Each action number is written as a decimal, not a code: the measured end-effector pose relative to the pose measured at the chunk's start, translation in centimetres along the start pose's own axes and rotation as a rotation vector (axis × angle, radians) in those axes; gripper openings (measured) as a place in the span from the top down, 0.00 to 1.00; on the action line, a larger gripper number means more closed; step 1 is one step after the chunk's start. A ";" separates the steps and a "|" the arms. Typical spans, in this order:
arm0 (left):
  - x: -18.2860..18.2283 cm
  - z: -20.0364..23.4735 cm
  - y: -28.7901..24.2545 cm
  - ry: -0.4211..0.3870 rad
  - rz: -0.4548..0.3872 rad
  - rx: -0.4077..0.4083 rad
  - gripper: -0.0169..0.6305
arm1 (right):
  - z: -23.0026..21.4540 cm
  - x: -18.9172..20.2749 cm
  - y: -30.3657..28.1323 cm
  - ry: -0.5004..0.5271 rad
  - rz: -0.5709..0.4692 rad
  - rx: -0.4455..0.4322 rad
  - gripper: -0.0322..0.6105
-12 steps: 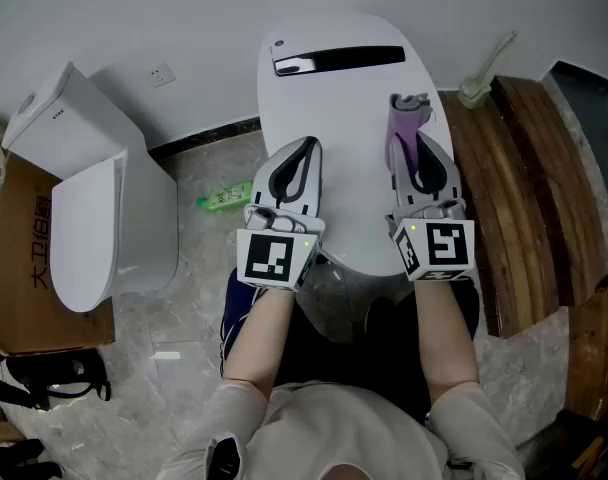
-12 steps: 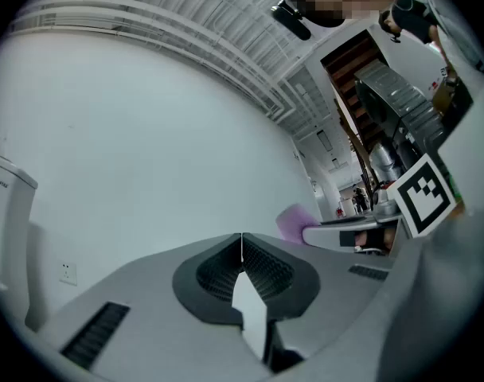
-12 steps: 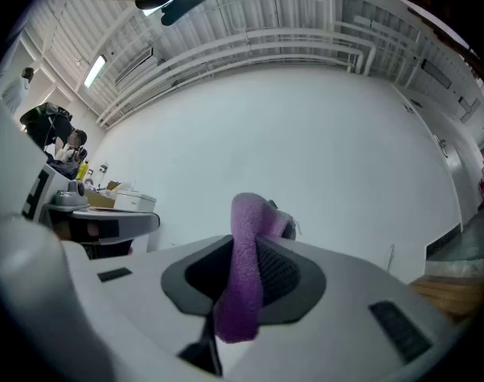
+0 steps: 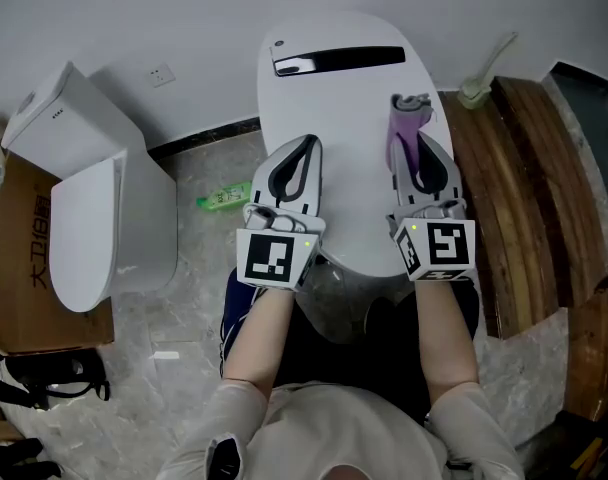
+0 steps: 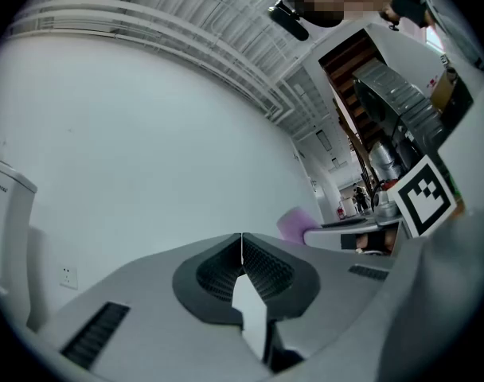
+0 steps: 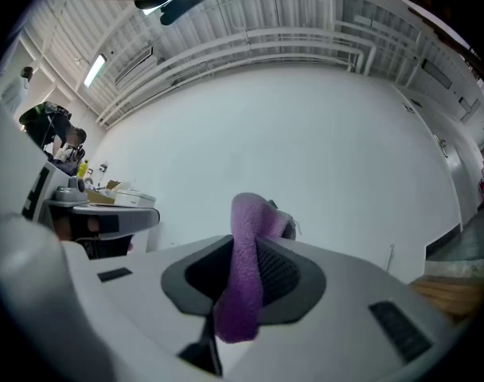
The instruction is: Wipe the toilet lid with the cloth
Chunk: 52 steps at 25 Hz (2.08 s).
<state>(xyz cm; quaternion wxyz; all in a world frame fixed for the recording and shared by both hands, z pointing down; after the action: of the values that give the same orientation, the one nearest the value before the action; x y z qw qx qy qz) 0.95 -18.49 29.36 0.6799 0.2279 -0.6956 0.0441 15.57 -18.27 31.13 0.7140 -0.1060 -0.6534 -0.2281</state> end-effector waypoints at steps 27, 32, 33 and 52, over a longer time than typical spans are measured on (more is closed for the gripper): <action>-0.7 0.3 0.2 -0.032 -0.007 0.017 0.95 | -16.9 7.9 -8.3 0.450 0.672 -0.293 0.81; 0.1 0.4 0.2 -0.041 0.036 -0.014 0.95 | -17.0 10.2 -12.0 0.721 0.799 -0.508 0.81; 0.1 0.4 0.1 -0.050 0.035 -0.016 0.95 | -17.2 10.6 -12.5 0.771 0.822 -0.532 0.81; 1.1 -0.5 -0.1 -0.089 0.063 -0.002 0.95 | -17.0 13.9 -12.8 1.019 0.975 -0.673 0.82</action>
<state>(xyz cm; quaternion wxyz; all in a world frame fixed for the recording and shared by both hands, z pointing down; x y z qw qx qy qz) 1.45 -18.67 30.42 0.6469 0.2070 -0.7319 0.0546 25.31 -39.66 40.76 0.8751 -0.4741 -0.0205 -0.0949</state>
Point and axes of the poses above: the fingertips, and each gripper's own axes: y backward along the fingers, z to its left, x out of its underside, the point moved 2 cm from there along y, backward along the fingers, and after that the axes turned 14 degrees about -x, right-handed, at the moved point
